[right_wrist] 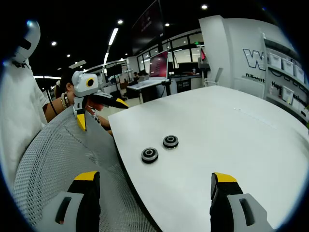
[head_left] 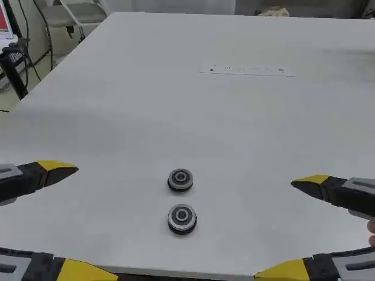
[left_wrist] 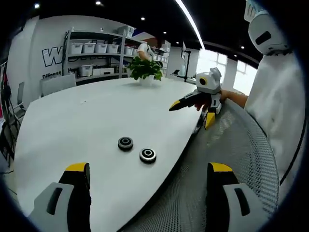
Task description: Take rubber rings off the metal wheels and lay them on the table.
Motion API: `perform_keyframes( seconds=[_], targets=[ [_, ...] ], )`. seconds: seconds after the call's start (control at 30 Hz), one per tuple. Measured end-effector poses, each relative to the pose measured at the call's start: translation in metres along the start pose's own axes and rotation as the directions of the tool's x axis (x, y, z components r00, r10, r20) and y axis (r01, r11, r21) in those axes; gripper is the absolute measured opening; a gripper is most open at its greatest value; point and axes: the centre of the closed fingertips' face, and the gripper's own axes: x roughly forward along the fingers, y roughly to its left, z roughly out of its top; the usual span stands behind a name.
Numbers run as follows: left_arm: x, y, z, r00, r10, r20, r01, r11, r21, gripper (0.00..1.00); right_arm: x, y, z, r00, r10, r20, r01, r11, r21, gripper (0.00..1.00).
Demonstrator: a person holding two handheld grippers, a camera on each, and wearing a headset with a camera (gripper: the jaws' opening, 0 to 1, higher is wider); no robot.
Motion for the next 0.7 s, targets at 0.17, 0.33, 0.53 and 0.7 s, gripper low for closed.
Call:
perform_keyframes(
  seconds=[0.17, 0.33, 0.53, 0.7],
  targets=[
    [-0.0038, 0.0038, -0.0006, 0.9999, 0.016, 0.002, -0.016, 1.0, -0.002, 0.99, 0.0029, 0.0028, 0.0016, 1.0, 0.004, 0.001, -0.004, 1.0, -0.003, 0.92],
    [-0.0059, 0.0055, -0.0011, 0.9998, 0.021, 0.004, -0.021, 1.0, -0.007, 0.99, 0.0046, 0.0044, 0.0018, 1.0, 0.004, -0.003, -0.004, 1.0, -0.009, 0.92],
    [-0.0054, 0.0035, -0.001, 1.0, 0.008, 0.006, -0.008, 1.0, -0.01, 0.99, 0.0038, 0.0039, -0.0004, 0.9999, -0.007, -0.014, 0.006, 1.0, -0.016, 0.91],
    [-0.0054, 0.0036, -0.0004, 0.9999, 0.011, 0.011, -0.01, 1.0, -0.017, 0.99, 0.0032, 0.0034, -0.0009, 0.9999, -0.008, -0.014, 0.008, 1.0, -0.014, 0.91]
  ],
)
